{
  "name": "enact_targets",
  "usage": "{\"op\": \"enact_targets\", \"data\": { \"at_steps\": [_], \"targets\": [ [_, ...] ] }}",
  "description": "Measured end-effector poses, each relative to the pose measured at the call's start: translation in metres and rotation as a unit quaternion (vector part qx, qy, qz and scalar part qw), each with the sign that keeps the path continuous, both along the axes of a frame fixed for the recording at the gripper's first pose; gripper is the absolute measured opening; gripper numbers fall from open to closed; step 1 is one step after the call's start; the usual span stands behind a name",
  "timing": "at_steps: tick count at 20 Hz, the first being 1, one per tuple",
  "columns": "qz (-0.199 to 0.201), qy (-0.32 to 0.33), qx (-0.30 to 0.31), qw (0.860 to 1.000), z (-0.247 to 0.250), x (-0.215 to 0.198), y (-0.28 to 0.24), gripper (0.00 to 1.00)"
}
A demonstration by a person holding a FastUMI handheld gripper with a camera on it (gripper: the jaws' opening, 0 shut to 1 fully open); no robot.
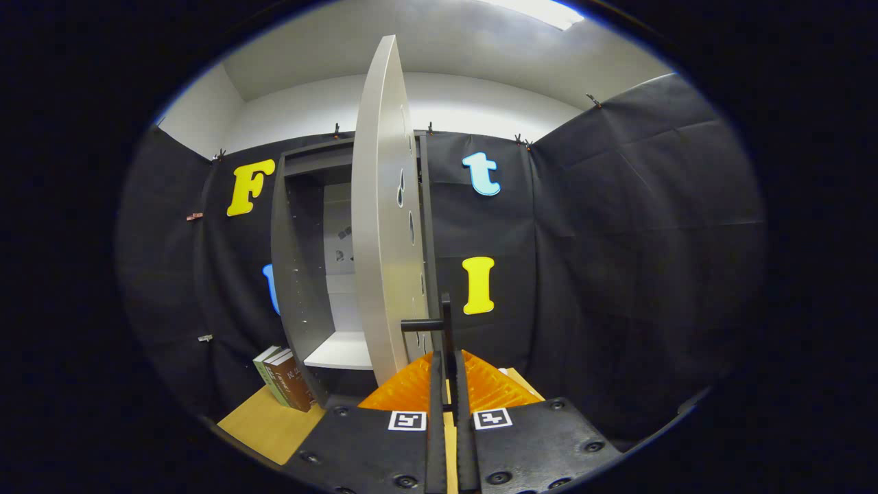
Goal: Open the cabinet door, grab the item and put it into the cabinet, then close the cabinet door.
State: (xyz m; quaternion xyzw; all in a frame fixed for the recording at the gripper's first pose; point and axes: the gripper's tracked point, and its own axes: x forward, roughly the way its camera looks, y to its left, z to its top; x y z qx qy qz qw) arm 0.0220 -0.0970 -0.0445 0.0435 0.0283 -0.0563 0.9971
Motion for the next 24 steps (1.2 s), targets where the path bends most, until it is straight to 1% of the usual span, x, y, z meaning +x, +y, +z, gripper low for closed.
{"op": "enact_targets", "data": {
  "at_steps": [2, 4, 7, 10, 12, 15, 18, 21, 24],
  "targets": [
    [-0.003, 0.000, -0.001, 1.000, 0.003, -0.011, -0.006, 0.10],
    [-0.010, -0.005, -0.007, 1.000, 0.006, -0.019, -0.015, 0.08],
    [-0.009, -0.015, -0.001, 1.000, 0.013, -0.032, -0.011, 0.10],
    [0.007, 0.002, -0.005, 1.000, 0.001, -0.041, 0.002, 0.10],
    [0.032, 0.024, 0.002, 0.999, -0.017, -0.045, 0.025, 0.16],
    [0.076, 0.050, 0.009, 0.996, -0.045, -0.044, 0.058, 0.33],
    [0.115, 0.087, -0.001, 0.989, -0.091, -0.044, 0.093, 0.58],
    [0.139, 0.129, -0.018, 0.982, -0.146, -0.043, 0.115, 0.92],
    [0.147, 0.214, -0.006, 0.966, -0.222, -0.047, 0.132, 0.94]
  ]
}}
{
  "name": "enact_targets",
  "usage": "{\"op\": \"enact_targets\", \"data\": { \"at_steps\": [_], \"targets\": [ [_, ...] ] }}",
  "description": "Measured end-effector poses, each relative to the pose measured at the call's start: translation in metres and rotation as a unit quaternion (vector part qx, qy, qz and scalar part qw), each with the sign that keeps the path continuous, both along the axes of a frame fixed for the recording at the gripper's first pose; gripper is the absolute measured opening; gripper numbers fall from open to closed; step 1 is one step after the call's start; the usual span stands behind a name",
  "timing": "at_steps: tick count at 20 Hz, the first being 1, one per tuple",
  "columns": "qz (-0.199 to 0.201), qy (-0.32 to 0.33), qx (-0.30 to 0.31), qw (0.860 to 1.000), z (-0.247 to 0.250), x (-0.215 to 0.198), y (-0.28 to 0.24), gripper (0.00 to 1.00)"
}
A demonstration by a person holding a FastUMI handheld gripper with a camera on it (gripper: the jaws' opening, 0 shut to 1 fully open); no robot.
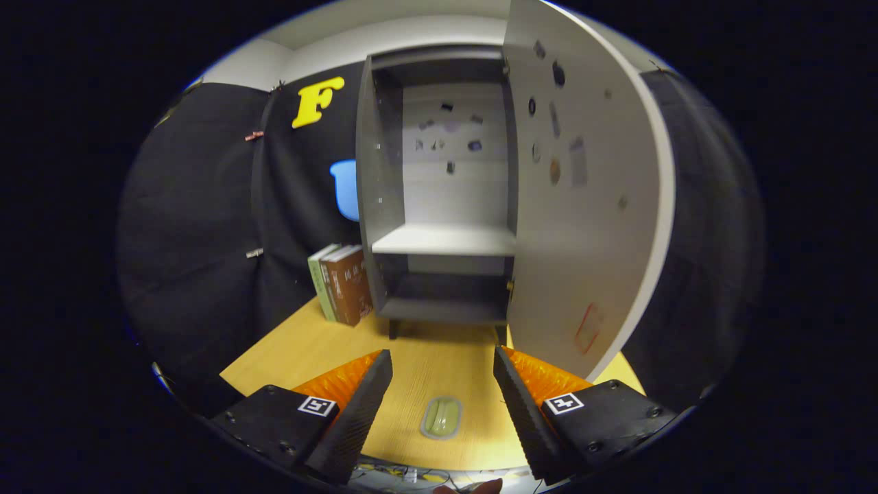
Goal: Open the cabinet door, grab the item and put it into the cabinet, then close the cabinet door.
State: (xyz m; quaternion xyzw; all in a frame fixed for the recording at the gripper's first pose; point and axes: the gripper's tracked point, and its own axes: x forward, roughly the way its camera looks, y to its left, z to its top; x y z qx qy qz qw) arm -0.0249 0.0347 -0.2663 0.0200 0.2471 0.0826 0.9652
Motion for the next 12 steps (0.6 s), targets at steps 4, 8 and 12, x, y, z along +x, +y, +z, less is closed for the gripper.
{"op": "enact_targets", "data": {
  "at_steps": [4, 8, 12],
  "targets": [
    [-0.004, 0.063, 0.000, 0.998, -0.084, 0.008, 0.008, 0.94],
    [-0.021, 0.130, 0.002, 0.991, -0.160, 0.017, 0.014, 0.93],
    [-0.034, 0.183, -0.011, 0.982, -0.227, 0.018, 0.012, 0.92]
  ]
}}
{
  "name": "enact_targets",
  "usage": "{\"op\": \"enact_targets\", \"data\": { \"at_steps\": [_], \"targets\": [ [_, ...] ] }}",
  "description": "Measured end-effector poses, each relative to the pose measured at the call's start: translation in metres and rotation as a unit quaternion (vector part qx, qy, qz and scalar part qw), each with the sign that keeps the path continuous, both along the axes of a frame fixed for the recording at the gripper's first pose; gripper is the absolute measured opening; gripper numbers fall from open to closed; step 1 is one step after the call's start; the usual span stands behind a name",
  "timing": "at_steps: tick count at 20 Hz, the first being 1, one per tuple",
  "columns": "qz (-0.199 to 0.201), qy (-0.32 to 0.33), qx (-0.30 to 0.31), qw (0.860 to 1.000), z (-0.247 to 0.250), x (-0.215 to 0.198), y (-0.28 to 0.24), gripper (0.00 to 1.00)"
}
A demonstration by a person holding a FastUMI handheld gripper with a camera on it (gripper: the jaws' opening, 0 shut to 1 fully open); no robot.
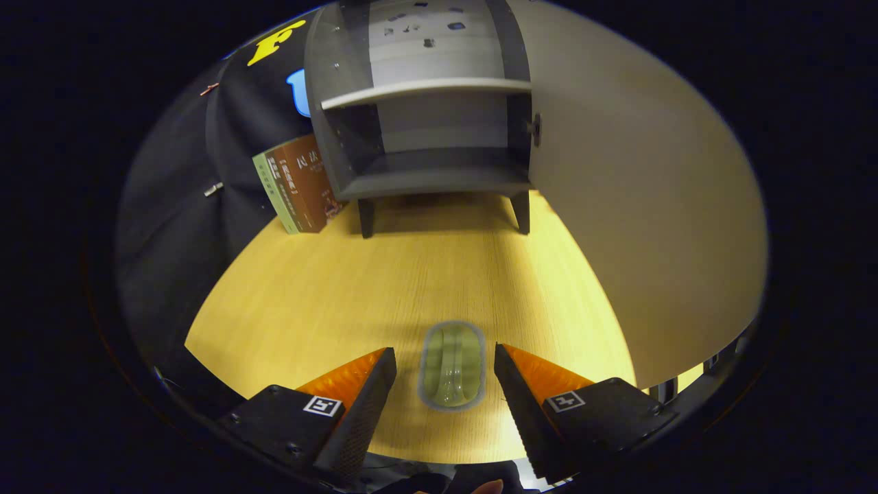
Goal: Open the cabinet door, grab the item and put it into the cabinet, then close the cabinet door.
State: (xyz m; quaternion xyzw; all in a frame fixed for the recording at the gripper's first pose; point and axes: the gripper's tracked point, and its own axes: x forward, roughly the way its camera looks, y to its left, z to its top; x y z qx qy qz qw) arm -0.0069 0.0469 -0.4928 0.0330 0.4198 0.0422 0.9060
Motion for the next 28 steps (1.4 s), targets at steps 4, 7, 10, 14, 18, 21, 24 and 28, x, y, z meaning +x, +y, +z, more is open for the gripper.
{"op": "enact_targets", "data": {
  "at_steps": [4, 7, 10, 14, 18, 21, 24, 28],
  "targets": [
    [-0.007, 0.035, -0.019, 0.999, -0.043, -0.002, -0.002, 0.68],
    [-0.019, 0.066, -0.035, 0.997, -0.065, -0.008, -0.005, 0.58],
    [-0.028, 0.054, -0.041, 0.997, -0.060, -0.002, -0.007, 0.35],
    [-0.030, 0.049, -0.059, 0.997, -0.055, 0.001, -0.009, 0.19],
    [-0.016, 0.015, -0.044, 0.999, -0.015, 0.007, 0.000, 0.19],
    [-0.013, -0.010, -0.030, 0.999, 0.029, 0.016, 0.002, 0.19],
    [-0.012, -0.037, -0.018, 0.999, 0.072, 0.027, 0.005, 0.19],
    [-0.003, -0.074, -0.009, 0.997, 0.129, 0.044, 0.012, 0.19]
  ]
}}
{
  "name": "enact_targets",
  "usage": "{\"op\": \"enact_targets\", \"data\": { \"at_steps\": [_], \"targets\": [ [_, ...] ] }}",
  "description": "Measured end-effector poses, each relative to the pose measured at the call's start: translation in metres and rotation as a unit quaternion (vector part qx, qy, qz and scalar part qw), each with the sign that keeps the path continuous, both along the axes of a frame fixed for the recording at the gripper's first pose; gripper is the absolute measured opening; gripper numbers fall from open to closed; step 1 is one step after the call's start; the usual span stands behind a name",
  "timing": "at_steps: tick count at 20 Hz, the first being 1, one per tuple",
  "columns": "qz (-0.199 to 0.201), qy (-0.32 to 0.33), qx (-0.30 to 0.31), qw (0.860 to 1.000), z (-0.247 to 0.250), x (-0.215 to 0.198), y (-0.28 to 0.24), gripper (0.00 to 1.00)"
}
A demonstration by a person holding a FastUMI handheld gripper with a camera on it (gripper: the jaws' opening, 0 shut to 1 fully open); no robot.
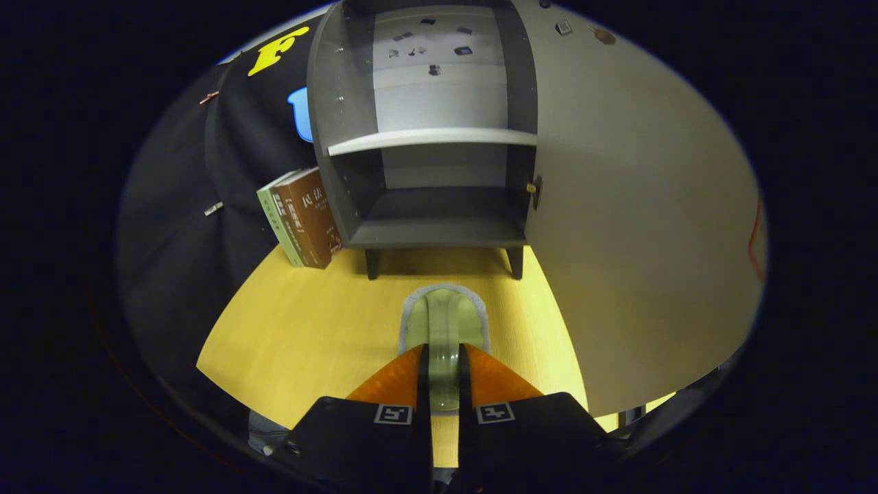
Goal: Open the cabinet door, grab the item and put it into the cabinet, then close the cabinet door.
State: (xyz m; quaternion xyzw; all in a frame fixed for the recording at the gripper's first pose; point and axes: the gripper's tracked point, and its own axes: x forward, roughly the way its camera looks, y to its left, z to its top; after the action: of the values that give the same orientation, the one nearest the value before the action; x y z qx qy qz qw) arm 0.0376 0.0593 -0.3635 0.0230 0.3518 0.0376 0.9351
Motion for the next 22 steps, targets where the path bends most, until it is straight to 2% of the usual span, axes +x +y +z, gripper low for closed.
{"op": "enact_targets", "data": {
  "at_steps": [7, 13, 17, 22],
  "targets": [
    [0.016, -0.059, 0.018, 0.998, 0.096, 0.049, 0.021, 0.19],
    [0.019, -0.115, 0.024, 0.993, 0.167, 0.110, 0.031, 0.19],
    [0.022, -0.138, 0.030, 0.990, 0.198, 0.155, 0.042, 0.19],
    [0.019, -0.133, 0.032, 0.990, 0.205, 0.214, 0.050, 0.19]
  ]
}}
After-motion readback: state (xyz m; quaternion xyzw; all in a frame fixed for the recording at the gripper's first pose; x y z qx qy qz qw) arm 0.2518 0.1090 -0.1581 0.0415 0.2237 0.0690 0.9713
